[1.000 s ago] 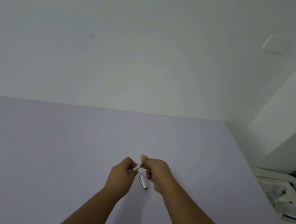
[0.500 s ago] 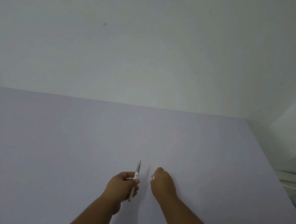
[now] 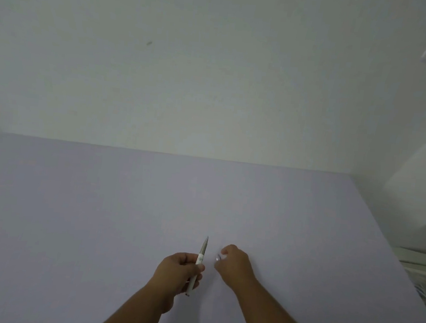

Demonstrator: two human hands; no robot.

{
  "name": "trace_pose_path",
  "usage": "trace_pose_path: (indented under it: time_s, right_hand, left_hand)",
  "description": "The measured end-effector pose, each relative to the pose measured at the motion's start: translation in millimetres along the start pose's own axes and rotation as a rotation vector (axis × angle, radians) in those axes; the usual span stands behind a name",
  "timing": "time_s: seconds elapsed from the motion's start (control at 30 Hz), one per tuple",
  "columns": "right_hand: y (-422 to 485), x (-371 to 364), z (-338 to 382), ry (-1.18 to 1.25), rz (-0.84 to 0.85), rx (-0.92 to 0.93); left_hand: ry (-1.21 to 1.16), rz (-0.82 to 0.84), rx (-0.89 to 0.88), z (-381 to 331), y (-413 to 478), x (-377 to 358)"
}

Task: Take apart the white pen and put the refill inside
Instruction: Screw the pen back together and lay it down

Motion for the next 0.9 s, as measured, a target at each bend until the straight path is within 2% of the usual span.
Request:
trace_pose_path:
  time_s: [0.1,0.17,0.27,0.37,0.73,0.9]
  right_hand:
    - [4.4,19.4,4.9,0.417,0.016,-0.132]
    - [4.4,29.1,12.1,0.705,0.086,-0.218]
    - [5.4,47.7,24.6,0.926,0.126,-0.247]
    - [5.4,65.0,25.1,0.978,0.043,-0.282]
    - [-7.2,64.1,28.3,0.850,0.102,-0.198]
    - [-4.2,69.7,22.6,0.901,0.013,-0.218]
  left_hand:
    - [0.006,0.011,0.007,0.3,-1.1,-1.0]
    - [0.010,0.024,0.008,-0.5,-3.4,-3.2]
    - [0.038,0.044,-0.004,-3.1,-6.2,-8.4]
    - [0.054,0.054,-0.011,-6.6,-10.1,-14.3]
    - [0.077,0.086,-0.020,-11.7,-20.6,-29.0]
    - [0.084,0.075,-0.020,-12.4,-22.2,-30.6]
Point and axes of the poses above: each hand's wrist, its own y-axis towards the middle knuckle, its own x-axis out of the back of the hand, z = x × y, the point moved 8 cm from there along y, towards the middle knuckle, and after that the axes turned 10 degrees about -z, right-handed, at the moved point
